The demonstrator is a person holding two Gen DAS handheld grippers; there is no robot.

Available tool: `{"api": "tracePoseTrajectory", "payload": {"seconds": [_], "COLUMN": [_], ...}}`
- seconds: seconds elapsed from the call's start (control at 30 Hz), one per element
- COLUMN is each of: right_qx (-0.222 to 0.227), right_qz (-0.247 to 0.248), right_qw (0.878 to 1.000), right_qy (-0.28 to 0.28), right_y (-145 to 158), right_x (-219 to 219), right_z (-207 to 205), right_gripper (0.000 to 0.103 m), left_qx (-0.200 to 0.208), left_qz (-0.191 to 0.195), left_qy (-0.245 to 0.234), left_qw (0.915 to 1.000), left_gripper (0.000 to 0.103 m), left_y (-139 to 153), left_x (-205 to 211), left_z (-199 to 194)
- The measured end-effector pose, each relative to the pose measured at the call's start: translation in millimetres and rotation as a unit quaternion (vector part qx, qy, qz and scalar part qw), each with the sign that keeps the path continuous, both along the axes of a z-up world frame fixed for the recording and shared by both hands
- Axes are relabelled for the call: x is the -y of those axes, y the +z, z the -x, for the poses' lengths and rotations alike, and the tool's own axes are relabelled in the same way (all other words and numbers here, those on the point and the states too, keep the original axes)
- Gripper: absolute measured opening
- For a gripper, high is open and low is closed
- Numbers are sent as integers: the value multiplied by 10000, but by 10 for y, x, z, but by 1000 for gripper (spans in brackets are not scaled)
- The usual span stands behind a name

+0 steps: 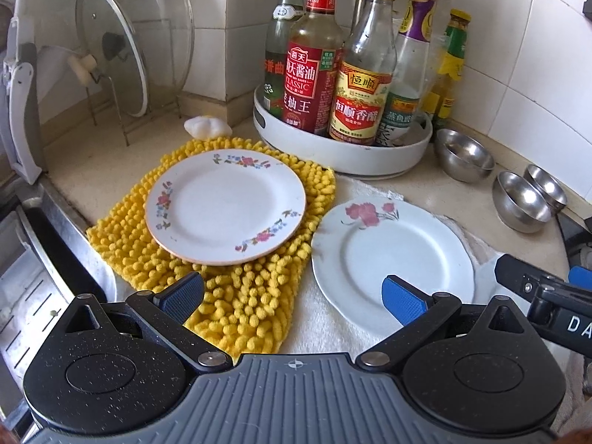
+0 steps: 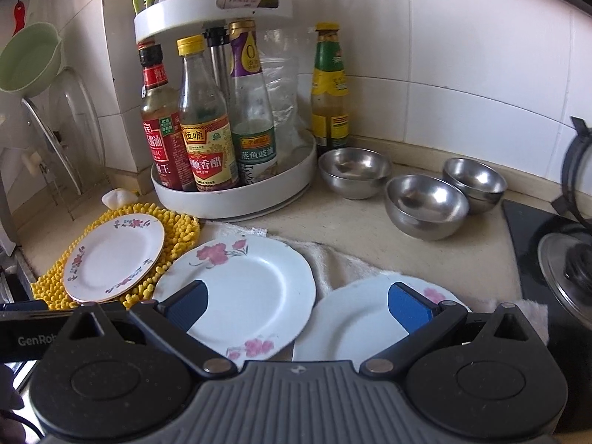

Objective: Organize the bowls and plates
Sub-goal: 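Move both grippers toward the floral-rim plate on the yellow mat, then close both grippers on the floral plate rim and tilt it up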

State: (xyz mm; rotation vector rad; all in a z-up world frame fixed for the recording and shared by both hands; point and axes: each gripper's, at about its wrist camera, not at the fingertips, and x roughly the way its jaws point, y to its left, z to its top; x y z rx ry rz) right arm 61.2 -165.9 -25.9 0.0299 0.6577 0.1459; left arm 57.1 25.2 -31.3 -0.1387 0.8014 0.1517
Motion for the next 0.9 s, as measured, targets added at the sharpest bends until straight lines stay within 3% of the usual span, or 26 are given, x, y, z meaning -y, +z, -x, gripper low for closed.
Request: {"api": "tracePoseTrajectory", "payload": {"seconds": [0.53, 0.9], "right_qx": [-135, -216], "right_qz": [104, 226], "right_qw": [9975, 9922], "right_qy": [681, 1211], "right_y": [-103, -88], "right_x": [-237, -756], "right_z": [-586, -915], "right_gripper": [103, 103], "left_qx": [-306, -704], "left_qz": [-81, -274], "left_qy": [365, 389], "left_qw": [9988, 9964], "left_gripper": [102, 98], "left_y": [-184, -291], "left_x": [-162, -693], "left_z": [-386, -680]}}
